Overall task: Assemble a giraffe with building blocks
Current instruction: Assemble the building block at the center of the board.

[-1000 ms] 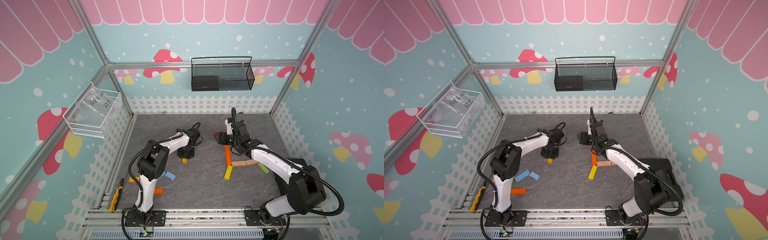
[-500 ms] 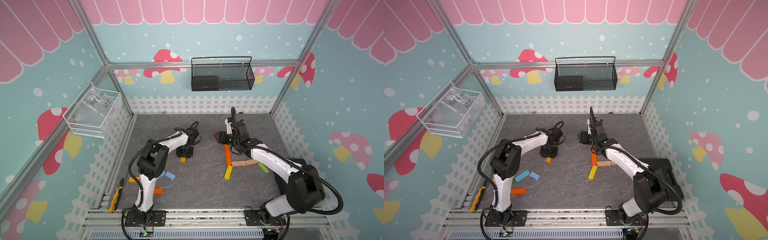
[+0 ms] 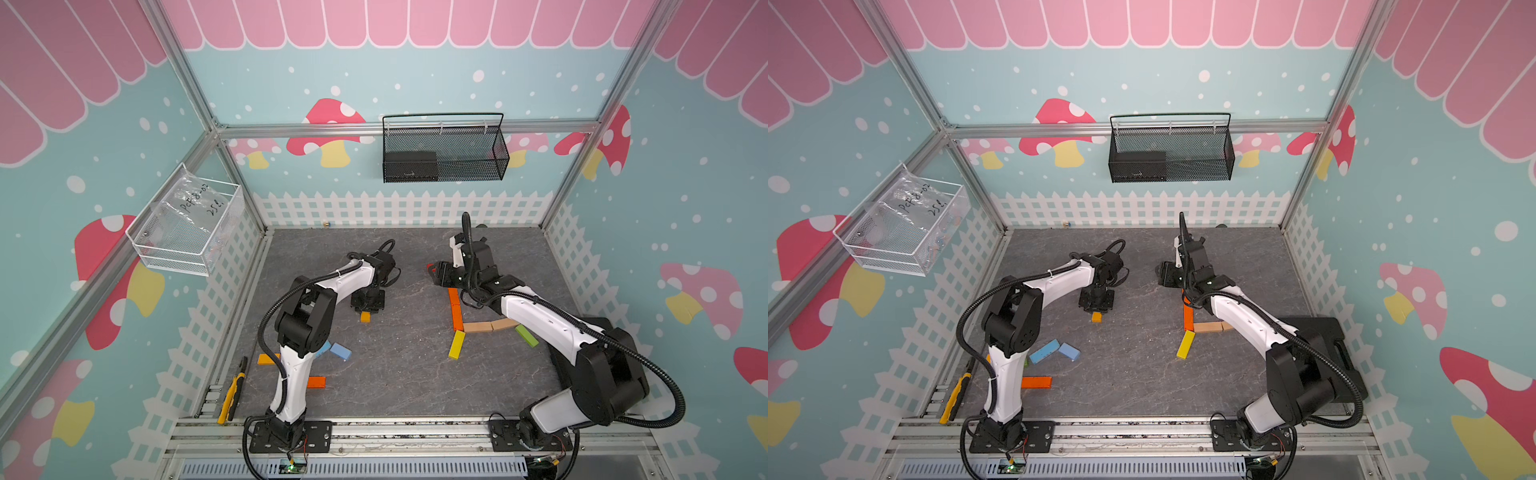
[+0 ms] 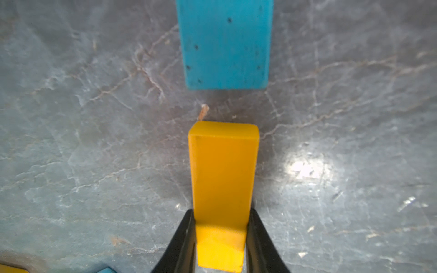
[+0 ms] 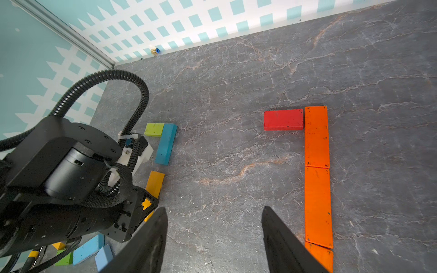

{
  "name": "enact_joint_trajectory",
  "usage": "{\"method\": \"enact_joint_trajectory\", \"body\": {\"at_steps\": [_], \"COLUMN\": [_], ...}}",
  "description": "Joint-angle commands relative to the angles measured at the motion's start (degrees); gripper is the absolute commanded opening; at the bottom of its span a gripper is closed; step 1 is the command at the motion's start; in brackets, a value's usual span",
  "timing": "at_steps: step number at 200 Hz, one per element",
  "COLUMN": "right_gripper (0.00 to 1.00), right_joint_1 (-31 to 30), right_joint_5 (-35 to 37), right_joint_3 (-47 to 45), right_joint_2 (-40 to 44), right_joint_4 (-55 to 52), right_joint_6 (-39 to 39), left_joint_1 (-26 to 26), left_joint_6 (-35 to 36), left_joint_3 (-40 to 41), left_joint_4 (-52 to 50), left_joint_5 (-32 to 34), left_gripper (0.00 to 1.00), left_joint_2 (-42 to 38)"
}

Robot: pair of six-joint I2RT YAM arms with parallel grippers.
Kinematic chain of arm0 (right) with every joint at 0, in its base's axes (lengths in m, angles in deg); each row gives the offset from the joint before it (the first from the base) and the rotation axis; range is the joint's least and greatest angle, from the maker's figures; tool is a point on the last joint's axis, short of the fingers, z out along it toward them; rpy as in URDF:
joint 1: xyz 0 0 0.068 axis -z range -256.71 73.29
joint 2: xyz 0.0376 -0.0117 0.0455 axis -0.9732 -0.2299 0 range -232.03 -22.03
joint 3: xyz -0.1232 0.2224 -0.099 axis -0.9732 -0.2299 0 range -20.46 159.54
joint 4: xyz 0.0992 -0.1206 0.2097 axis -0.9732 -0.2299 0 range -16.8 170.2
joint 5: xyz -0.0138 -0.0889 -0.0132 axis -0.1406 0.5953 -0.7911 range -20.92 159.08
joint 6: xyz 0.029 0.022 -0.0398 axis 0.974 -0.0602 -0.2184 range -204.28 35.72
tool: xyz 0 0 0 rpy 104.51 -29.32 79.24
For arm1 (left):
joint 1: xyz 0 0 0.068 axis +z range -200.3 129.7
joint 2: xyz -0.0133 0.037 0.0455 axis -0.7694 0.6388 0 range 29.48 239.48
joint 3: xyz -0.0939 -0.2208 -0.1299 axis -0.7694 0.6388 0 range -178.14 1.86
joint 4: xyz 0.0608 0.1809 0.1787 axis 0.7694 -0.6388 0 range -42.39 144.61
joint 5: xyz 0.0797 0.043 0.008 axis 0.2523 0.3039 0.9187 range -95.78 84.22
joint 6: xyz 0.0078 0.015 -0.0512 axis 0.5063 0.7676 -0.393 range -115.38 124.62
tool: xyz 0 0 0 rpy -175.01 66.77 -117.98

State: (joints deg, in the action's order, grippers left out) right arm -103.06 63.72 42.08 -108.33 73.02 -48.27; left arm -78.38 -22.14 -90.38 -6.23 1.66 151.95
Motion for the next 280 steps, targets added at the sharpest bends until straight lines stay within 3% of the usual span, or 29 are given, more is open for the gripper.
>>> {"method": "enact_joint_trajectory", "body": {"at_steps": [1, 280], "right_gripper": [0.65, 0.65], "right_joint_1": [0.03, 0.09], "right_joint_5": [0.82, 1.67], "right_joint_3": [1.53, 1.97], "right_joint_2": [-0.99, -1.59], "right_joint_4": [-0.51, -0.47], "right_joint_6": [-0.78, -1.17], "left_joint_1": [0.39, 1.97], "left_joint_6": [0.48, -0.11], "left_joint_3": [-0.99, -4.34], "left_joint_4": [0.69, 0.15], "left_joint_5": [-0.59, -1.96], "left_gripper": [0.3, 0.3], "left_joint_2": [2.32, 4.79]}}
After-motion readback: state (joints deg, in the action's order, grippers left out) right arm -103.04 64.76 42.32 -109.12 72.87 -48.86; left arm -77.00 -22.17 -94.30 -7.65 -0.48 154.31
